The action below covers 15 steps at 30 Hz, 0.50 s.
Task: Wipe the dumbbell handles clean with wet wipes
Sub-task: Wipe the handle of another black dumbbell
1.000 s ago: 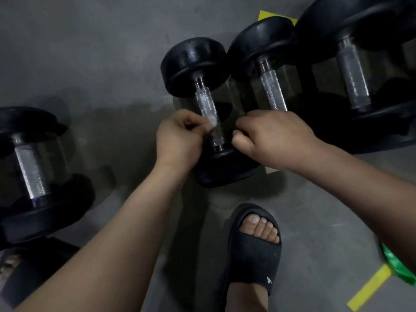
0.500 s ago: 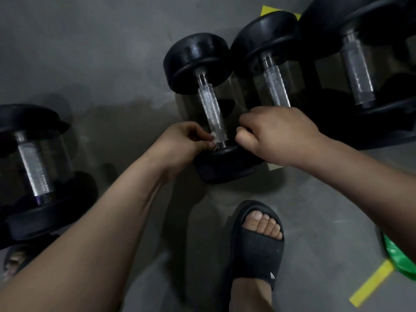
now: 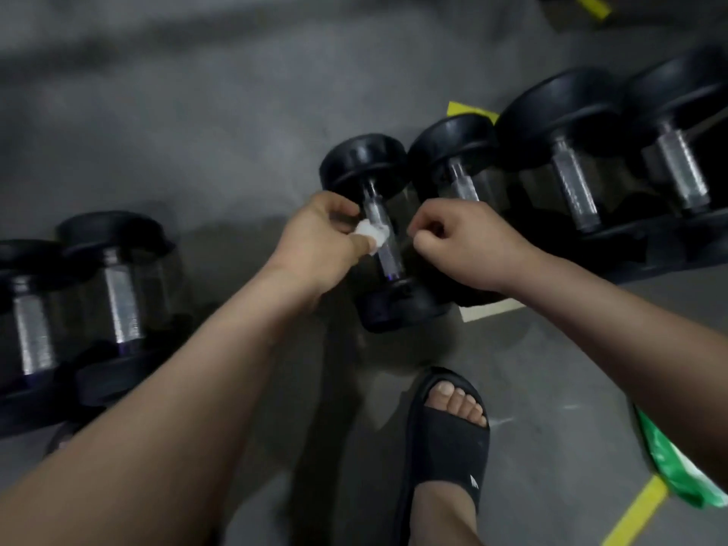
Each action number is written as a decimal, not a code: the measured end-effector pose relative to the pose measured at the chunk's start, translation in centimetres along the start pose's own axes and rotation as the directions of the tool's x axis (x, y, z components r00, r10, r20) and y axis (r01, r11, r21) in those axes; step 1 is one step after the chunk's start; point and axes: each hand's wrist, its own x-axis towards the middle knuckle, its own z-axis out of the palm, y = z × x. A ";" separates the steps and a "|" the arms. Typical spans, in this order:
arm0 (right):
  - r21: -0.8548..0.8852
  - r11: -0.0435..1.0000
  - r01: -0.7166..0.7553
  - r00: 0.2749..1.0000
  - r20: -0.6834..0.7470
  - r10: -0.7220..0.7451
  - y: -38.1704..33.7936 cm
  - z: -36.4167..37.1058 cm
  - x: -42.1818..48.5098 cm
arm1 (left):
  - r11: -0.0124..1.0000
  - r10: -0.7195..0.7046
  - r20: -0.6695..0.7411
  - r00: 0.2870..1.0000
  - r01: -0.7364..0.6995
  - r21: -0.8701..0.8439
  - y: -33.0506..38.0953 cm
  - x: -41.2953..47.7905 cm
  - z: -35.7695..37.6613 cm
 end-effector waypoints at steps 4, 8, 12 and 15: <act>0.499 0.864 -0.067 0.993 0.117 0.010 -6.4 -0.8 0.2 | 0.991 0.067 -0.036 0.997 -0.063 0.116 2.7 -3.1 -6.1; 0.720 0.694 -0.005 0.972 0.168 -0.166 -14.4 -0.9 -0.3 | 0.979 0.139 -0.027 0.990 -0.133 0.152 5.7 -7.6 -12.7; 0.800 0.600 -0.005 0.957 0.178 -0.230 -20.9 -1.7 -1.4 | 0.986 0.129 -0.079 0.988 -0.119 0.120 8.0 -12.5 -19.4; 0.822 0.562 -0.094 0.918 0.290 -0.271 -25.5 -3.0 -2.7 | 0.984 0.102 -0.098 0.990 -0.086 0.153 8.5 -16.0 -23.7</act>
